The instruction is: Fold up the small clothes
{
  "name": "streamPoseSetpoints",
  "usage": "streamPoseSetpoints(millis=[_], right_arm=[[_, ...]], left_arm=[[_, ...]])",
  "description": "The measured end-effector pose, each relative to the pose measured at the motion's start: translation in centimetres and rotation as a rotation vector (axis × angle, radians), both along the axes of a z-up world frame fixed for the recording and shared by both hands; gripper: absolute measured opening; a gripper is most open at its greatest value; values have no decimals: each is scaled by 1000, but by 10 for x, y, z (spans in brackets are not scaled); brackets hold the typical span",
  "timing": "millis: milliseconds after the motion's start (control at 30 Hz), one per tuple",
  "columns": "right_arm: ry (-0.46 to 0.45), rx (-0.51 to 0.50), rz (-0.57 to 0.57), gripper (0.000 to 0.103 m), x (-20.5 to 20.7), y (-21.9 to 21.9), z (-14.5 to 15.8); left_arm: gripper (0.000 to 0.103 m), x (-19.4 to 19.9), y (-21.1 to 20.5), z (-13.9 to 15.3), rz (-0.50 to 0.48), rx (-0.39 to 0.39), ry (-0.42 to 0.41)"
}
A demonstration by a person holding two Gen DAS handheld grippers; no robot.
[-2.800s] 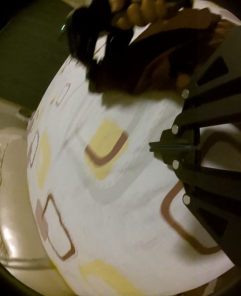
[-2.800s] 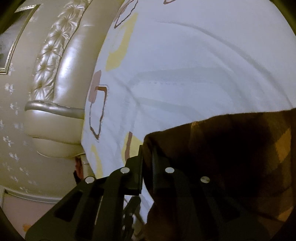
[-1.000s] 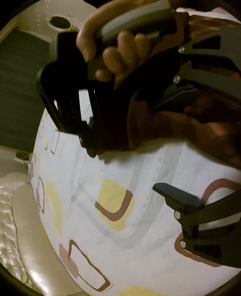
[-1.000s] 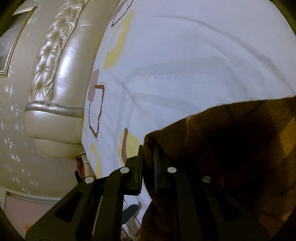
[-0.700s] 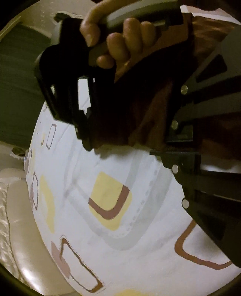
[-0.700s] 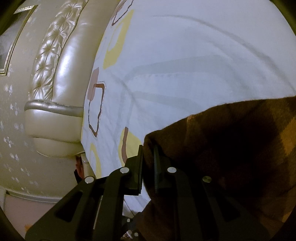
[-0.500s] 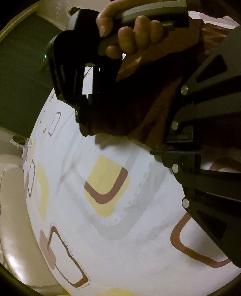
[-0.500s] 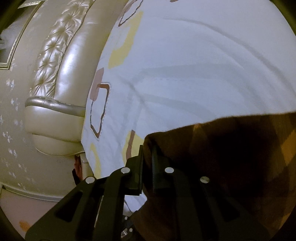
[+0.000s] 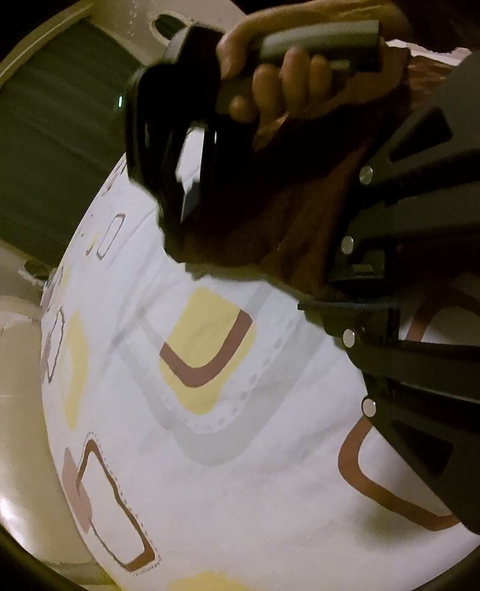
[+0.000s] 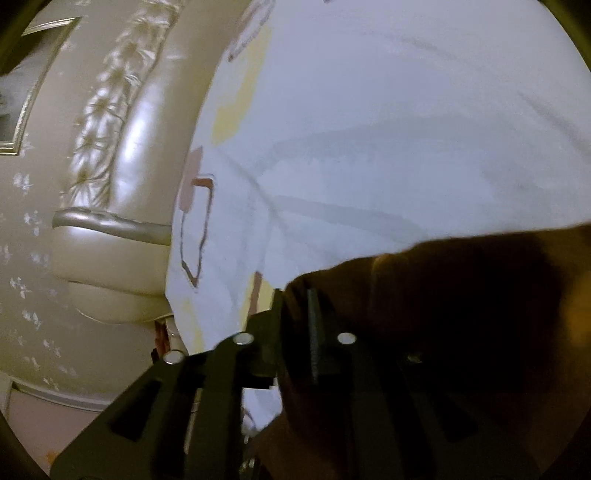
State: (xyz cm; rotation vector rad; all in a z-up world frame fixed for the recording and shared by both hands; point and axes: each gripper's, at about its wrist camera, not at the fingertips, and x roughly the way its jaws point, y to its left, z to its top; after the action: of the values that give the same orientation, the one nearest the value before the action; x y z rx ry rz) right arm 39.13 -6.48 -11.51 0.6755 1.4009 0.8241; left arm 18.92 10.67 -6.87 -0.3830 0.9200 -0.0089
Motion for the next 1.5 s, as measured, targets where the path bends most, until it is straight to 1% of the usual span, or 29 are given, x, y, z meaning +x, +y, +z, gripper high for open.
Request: streamPoseSetpoints(millis=[33,67,100,133,200,300,433,500,567,633,700,767,833,900,1000,1067,1100,1167,1200,1233,1267,1300,1333,1400,1500], right_arm=[[-20,12,-17,20,-7,-13,9],[-38,23,-30,24,-13,-25,16],[-61,33,-48,24,-24,-42,25],[-81,31,-59,24,-34,-55,31],[-130,-5,-108,26,-66,-97,43],[-140,-36,-213,26,-118,-161,50],[-173,-173,-344,26,-194,-229,60],[-163,-171,-394,27,-227,-252,62],[-159,-180,-469,27,-264,-273,66],[-176,-191,-522,28,-292,-287,68],[-174,-172,-577,29,-316,-296,67],[-195,-186,-619,29,-336,-300,68],[-209,-195,-633,29,-350,-296,67],[-227,-204,-633,36,-365,-293,64],[-212,-197,-613,36,-364,-292,55],[-208,-179,-624,36,-354,-303,54],[-217,-166,-629,37,-348,-310,56],[-223,-145,-634,39,-323,-324,57],[-227,-135,-647,39,-307,-334,57],[-234,-129,-657,43,-296,-341,58],[-238,-119,-666,53,-276,-352,56],[-228,-122,-678,54,-260,-362,53],[-223,-134,-707,54,-245,-372,49],[-204,-141,-732,55,-220,-386,39],[-162,-130,-758,55,-191,-400,19]], left_arm=[[13,2,-1,0,-20,14,4],[14,3,0,1,-33,20,6],[15,4,0,1,-46,28,11],[15,4,-2,2,-67,54,15],[23,1,-4,4,-79,80,11],[24,-3,-2,4,-113,89,14],[26,-9,6,4,-129,69,19],[27,-19,7,6,-130,75,21],[28,-32,5,9,-133,98,26],[28,-42,7,12,-120,109,31],[28,-51,14,13,-108,87,45],[29,-56,19,12,-100,62,83],[34,-62,25,14,-98,10,107],[44,-70,29,16,-87,-9,123],[44,-71,29,19,-102,-17,135],[45,-59,29,22,-123,-33,131],[51,-50,28,23,-135,-45,127],[57,-27,27,22,-161,-78,118],[58,-17,25,21,-184,-96,112],[59,-3,23,19,-209,-106,105],[63,13,21,15,-222,-101,101],[65,24,20,11,-231,-97,102],[65,36,19,6,-239,-96,104],[68,62,16,0,-256,-86,92],[73,93,9,1,-281,-58,60]])
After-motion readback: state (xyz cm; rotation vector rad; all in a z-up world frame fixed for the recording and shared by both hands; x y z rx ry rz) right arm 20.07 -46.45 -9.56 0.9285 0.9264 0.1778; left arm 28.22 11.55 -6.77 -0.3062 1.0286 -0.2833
